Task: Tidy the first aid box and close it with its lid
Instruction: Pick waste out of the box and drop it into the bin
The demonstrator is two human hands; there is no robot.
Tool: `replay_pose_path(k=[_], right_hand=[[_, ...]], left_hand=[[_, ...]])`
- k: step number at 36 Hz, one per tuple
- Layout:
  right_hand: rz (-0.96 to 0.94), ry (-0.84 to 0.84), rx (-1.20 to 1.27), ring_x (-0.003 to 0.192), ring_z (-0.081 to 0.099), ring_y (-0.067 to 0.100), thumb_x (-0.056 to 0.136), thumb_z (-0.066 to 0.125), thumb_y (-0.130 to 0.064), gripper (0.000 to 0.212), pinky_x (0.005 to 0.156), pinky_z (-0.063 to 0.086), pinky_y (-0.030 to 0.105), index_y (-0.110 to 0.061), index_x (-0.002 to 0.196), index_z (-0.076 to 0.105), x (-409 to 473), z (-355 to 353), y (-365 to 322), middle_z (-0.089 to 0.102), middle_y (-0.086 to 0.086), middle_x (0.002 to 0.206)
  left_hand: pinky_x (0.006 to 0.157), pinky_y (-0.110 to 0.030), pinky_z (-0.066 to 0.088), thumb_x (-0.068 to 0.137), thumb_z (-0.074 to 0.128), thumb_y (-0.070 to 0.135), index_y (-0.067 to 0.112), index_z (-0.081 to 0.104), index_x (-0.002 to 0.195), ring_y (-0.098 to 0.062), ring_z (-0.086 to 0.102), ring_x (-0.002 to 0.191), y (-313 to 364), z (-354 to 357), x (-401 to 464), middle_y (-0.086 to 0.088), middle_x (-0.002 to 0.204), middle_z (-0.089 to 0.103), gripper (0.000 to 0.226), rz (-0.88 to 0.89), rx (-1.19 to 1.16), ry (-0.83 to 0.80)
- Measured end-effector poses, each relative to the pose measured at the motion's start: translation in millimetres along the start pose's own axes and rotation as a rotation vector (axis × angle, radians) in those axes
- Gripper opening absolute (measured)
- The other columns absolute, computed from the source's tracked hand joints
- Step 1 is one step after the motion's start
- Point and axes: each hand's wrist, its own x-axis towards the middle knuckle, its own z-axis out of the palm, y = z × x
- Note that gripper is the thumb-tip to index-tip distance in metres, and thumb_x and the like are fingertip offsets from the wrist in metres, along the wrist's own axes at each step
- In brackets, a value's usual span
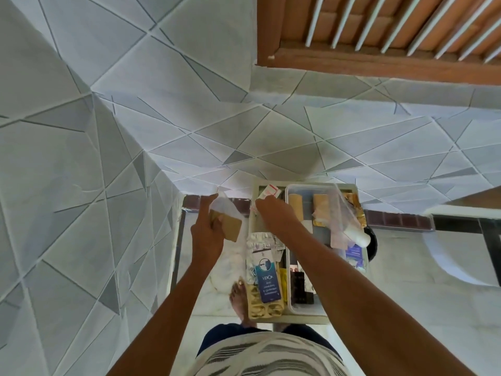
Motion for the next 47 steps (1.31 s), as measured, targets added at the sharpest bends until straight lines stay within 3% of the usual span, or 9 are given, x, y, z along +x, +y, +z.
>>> replay_pose_path(k=[8,11,15,20,23,33,37,41,47], right_hand=[[0.006,0.023,0.025,0.110,0.069,0.028,0.094,0.069,-0.020,0.040,0.091,0.054,0.035,-0.014,0.132,0.058,4,-12,-3,0.066,0.014,0.126],[0.019,0.066,0.032,0.103,0.071,0.026,0.094,0.066,-0.018,0.027,0.080,0.053,0.031,-0.015,0.121,0.065,2,-21,-4,0.070,0.010,0.117],[0.022,0.195,0.091,0.097,0.070,0.026,0.095,0.063,-0.015,0.017,0.077,0.056,0.033,-0.013,0.109,0.071,-16,-36,4,0.069,0.009,0.111],[0.059,0.334,0.405,0.088,0.064,0.020,0.091,0.070,-0.013,0.006,0.076,0.049,0.028,-0.013,0.094,0.075,-52,-46,41,0.066,0.004,0.097],[0.096,0.423,0.615,0.081,0.064,0.005,0.086,0.077,-0.010,0.008,0.072,0.049,0.018,-0.011,0.091,0.071,-86,-54,76,0.066,0.001,0.092],[0.377,0.397,0.780,0.073,0.068,0.037,0.076,0.084,-0.011,0.010,0.067,0.048,0.020,-0.008,0.074,0.075,-150,-43,176,0.073,0.015,0.078],[0.511,0.234,0.819,0.068,0.060,0.017,0.085,0.079,-0.021,0.019,0.071,0.048,0.030,-0.003,0.088,0.075,-158,-36,184,0.071,0.009,0.082],[0.637,0.194,1.032,0.067,0.069,0.013,0.079,0.083,-0.021,0.018,0.066,0.058,0.029,-0.009,0.088,0.074,-159,-22,191,0.074,0.006,0.085],[0.634,0.169,1.253,0.059,0.056,0.017,0.083,0.080,-0.012,0.017,0.050,0.039,0.023,-0.003,0.088,0.066,-160,-17,184,0.064,0.010,0.071]], left_hand=[[0.069,-0.045,0.064,0.093,0.039,0.070,0.022,0.044,0.141,-0.021,0.072,0.085,-7,-6,-4,0.034,0.097,0.065,0.068,0.096,-0.023,0.028],[0.070,-0.053,0.063,0.098,0.046,0.056,0.029,0.055,0.119,-0.022,0.071,0.084,-1,-8,-7,0.026,0.094,0.067,0.035,0.095,0.004,0.029],[0.073,-0.031,0.063,0.101,0.054,0.008,0.023,0.059,0.115,0.000,0.067,0.089,18,-7,-6,0.032,0.098,0.064,0.021,0.132,0.031,0.064],[0.079,-0.006,0.052,0.103,0.050,0.012,0.016,0.062,0.117,-0.001,0.064,0.101,48,6,-5,-0.003,0.114,0.067,0.018,0.223,0.048,0.069],[0.075,0.001,0.045,0.103,0.049,0.006,0.010,0.062,0.115,0.011,0.059,0.102,76,25,-10,0.006,0.110,0.064,0.018,0.295,0.059,0.020],[0.084,-0.023,0.054,0.091,0.065,0.000,0.008,0.066,0.114,-0.027,0.066,0.103,104,89,-23,-0.016,0.120,0.065,0.024,0.535,0.329,-0.212],[0.072,-0.015,0.050,0.092,0.056,-0.005,0.017,0.069,0.115,-0.023,0.063,0.101,114,115,-24,-0.009,0.124,0.061,0.035,0.468,0.448,-0.315],[0.071,-0.034,0.056,0.091,0.043,-0.005,0.026,0.070,0.110,-0.020,0.062,0.093,120,138,-18,-0.005,0.115,0.064,0.045,0.370,0.490,-0.377],[0.067,-0.046,0.060,0.095,0.036,-0.002,0.035,0.066,0.111,-0.021,0.068,0.075,118,154,-4,-0.002,0.113,0.068,0.050,0.194,0.498,-0.533]])
